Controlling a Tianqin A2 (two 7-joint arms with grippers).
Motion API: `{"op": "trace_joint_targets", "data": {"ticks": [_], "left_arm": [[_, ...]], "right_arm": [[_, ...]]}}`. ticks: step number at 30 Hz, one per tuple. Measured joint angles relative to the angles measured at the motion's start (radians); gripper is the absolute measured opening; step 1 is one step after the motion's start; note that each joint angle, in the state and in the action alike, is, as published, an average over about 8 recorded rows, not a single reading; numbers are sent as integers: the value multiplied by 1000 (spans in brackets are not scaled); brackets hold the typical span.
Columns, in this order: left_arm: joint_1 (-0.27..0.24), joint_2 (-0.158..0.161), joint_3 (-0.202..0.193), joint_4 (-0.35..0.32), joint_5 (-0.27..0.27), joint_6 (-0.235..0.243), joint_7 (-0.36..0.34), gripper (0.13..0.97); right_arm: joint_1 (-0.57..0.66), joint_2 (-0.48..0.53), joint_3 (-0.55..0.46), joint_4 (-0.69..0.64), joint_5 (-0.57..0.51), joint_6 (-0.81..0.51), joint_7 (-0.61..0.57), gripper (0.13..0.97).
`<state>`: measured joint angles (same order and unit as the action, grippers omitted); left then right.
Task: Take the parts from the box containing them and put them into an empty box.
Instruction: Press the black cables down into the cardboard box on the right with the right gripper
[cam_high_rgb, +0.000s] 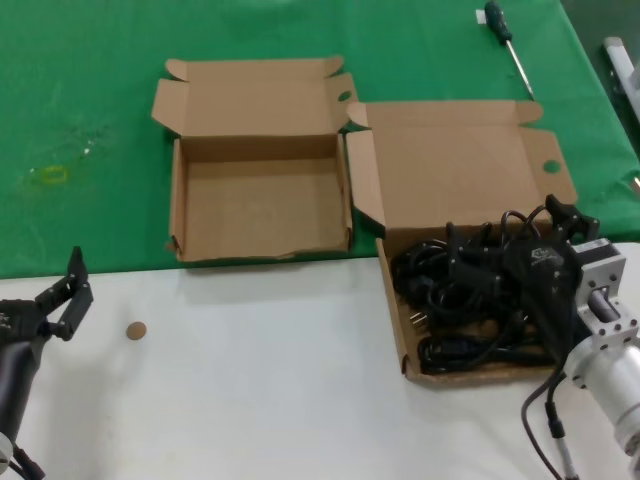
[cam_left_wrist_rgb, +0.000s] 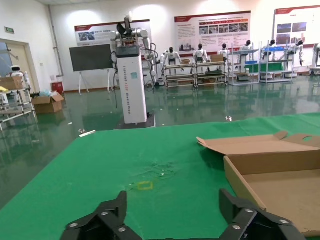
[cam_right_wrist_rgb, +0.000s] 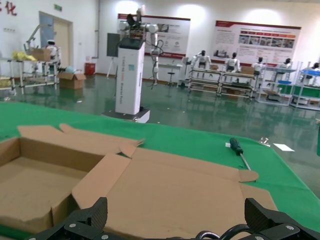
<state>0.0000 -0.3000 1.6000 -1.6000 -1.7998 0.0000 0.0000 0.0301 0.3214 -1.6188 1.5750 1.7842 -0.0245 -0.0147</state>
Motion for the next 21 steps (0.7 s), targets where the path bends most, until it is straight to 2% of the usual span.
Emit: {"op": "trace_joint_targets", "data": {"ticks": [4, 9, 12, 13, 21], "left_arm": [[0, 0, 0, 0, 0, 0, 0, 691], [0, 0, 0, 0, 0, 0, 0, 551], [0, 0, 0, 0, 0, 0, 0, 467], [0, 0, 0, 0, 0, 0, 0, 467], [0, 0, 0, 0, 0, 0, 0, 290]], "right_arm": [[-5, 32, -6, -2, -8, -18, -10, 966], [-8, 83, 4, -8, -22, -79, -52, 966], [-4, 120, 18, -13, -21, -134, -86, 966], [-1, 133, 23, -15, -19, -154, -98, 966], [44, 264, 46, -45, 6, -354, -211, 966]]}}
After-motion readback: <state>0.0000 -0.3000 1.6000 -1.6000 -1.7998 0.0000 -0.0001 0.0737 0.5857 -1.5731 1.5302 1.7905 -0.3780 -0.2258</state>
